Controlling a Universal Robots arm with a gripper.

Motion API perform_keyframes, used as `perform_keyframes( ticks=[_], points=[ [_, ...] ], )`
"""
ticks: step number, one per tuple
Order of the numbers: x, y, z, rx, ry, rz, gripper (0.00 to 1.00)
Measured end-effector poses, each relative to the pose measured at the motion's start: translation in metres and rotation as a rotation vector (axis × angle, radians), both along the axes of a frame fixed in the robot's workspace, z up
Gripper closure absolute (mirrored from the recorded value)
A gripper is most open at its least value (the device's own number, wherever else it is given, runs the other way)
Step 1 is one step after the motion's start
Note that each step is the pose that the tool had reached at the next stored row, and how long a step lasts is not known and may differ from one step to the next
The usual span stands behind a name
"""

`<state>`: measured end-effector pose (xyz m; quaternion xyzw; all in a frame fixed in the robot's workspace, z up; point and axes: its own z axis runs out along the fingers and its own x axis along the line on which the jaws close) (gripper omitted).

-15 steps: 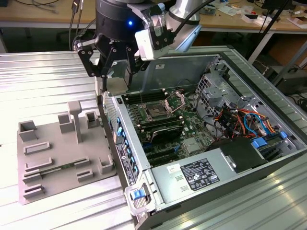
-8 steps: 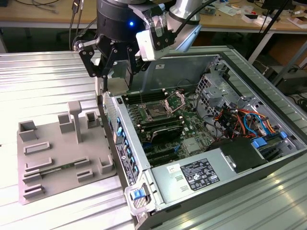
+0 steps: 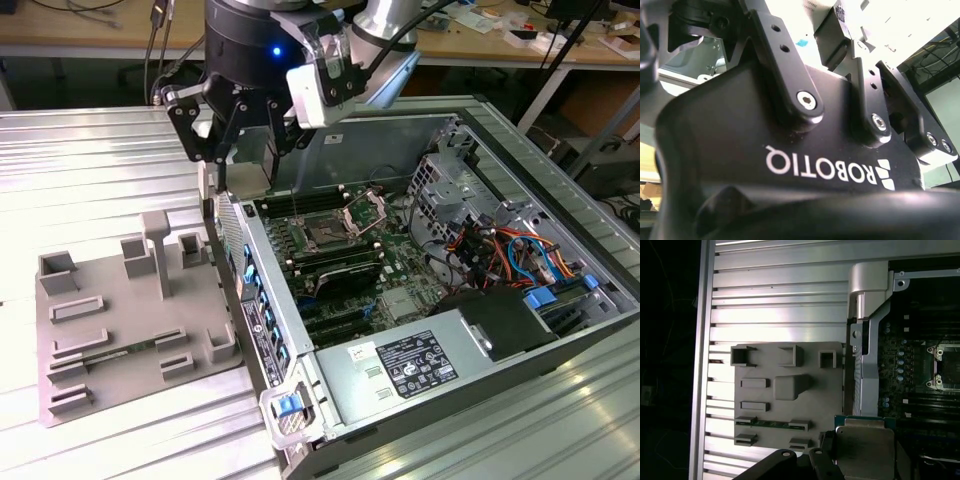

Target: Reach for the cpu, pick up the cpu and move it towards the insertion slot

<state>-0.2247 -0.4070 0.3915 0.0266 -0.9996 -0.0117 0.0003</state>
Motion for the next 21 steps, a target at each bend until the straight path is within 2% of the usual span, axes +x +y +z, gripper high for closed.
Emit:
perform_keyframes(
  ticks=[21],
  points=[
    [0.006, 0.0, -0.0021, 0.0, 0.0, 0.0, 0.45]
  ],
)
